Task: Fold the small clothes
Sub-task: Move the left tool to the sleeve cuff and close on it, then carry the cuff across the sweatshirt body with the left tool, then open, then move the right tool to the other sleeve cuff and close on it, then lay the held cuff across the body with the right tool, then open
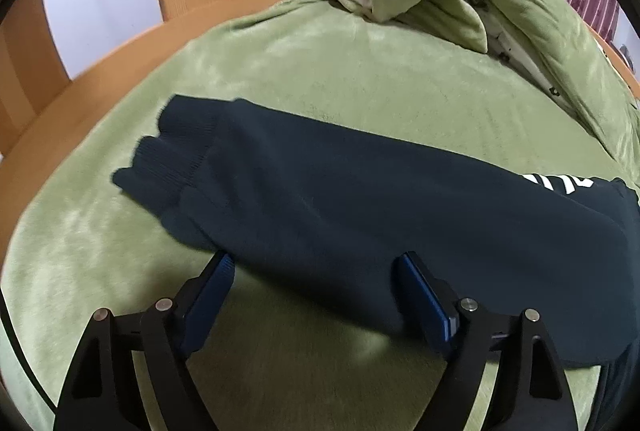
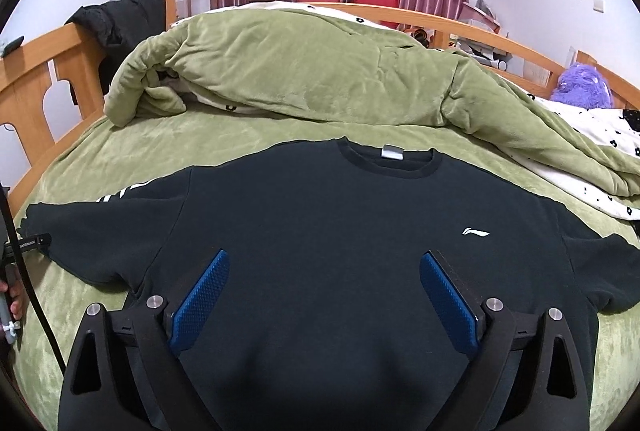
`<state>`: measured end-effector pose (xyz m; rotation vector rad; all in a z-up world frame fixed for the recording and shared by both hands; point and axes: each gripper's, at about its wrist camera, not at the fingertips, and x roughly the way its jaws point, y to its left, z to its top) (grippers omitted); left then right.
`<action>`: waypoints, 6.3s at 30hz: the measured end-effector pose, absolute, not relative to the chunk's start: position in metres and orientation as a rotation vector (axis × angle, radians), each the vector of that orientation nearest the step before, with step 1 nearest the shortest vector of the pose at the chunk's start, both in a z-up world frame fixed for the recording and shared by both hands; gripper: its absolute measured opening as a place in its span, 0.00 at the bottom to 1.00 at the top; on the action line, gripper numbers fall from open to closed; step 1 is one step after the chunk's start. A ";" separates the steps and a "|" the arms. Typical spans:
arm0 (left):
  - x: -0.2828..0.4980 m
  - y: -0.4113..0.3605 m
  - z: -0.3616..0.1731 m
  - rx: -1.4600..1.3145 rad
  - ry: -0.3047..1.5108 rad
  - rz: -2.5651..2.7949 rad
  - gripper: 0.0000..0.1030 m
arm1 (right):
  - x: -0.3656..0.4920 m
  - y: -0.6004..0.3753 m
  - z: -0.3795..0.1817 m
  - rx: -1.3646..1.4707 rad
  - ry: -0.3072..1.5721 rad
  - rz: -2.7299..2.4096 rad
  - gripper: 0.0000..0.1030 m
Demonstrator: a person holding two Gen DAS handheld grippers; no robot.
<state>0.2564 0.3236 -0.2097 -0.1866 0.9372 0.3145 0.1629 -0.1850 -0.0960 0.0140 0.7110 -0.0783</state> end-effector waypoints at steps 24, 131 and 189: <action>0.269 0.247 -0.134 -0.033 0.795 0.253 0.08 | 0.136 -0.223 -0.095 0.027 0.722 -0.071 0.92; 0.248 0.062 -0.122 -0.002 0.751 0.089 0.57 | 0.243 -0.239 -0.181 -0.168 0.795 -0.033 0.13; 0.245 0.040 -0.126 0.035 0.755 0.051 0.57 | 0.167 -0.440 -0.169 0.145 0.844 -0.230 0.11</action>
